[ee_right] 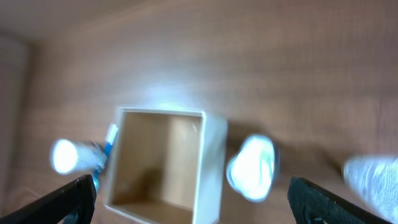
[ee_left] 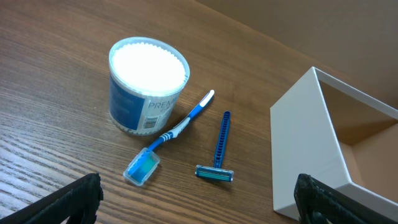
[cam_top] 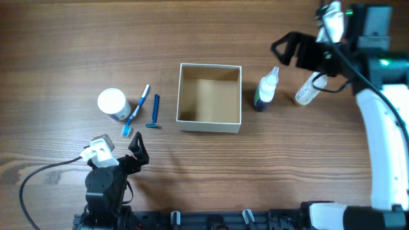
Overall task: Pack container
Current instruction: 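Reach the right gripper to the blue soap pump bottle and grasp it, then lift the soap bottle with the right gripper and lower it into the box, then move the right gripper to the white bamboo tube and grasp it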
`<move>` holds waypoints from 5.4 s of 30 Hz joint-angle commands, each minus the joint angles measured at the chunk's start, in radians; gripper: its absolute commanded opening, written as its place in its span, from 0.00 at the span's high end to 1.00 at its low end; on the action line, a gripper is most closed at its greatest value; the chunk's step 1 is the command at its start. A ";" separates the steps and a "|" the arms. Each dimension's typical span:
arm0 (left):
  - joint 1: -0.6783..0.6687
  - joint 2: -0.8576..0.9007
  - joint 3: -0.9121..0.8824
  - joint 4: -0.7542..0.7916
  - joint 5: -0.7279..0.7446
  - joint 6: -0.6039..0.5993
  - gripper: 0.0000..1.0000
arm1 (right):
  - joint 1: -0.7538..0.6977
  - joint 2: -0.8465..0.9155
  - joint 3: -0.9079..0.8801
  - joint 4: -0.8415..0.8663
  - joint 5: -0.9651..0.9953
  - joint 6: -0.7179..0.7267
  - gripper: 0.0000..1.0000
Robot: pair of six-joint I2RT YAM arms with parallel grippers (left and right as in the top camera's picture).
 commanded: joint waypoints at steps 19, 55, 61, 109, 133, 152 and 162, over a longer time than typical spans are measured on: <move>-0.003 -0.007 -0.003 0.003 0.002 0.005 0.00 | 0.182 0.337 0.010 -0.144 0.373 0.192 0.18; -0.003 -0.007 -0.003 0.003 0.002 0.005 0.00 | 0.182 0.344 -0.072 -0.072 0.404 0.169 0.57; -0.003 -0.007 -0.003 0.003 0.002 0.005 0.00 | 0.182 0.322 -0.072 -0.049 0.421 0.154 0.69; -0.003 -0.007 -0.003 0.003 0.002 0.005 0.00 | 0.455 0.239 0.008 0.151 0.499 0.208 0.69; -0.003 -0.007 -0.003 0.003 0.002 0.005 0.00 | -0.084 -0.005 0.004 -0.080 0.525 0.105 0.25; -0.003 -0.007 -0.003 0.003 0.002 0.005 0.00 | -0.132 0.139 -0.074 -0.038 0.471 0.127 0.96; -0.003 -0.007 -0.003 0.003 0.002 0.005 0.00 | 0.007 -0.119 0.026 -0.087 0.429 0.102 0.96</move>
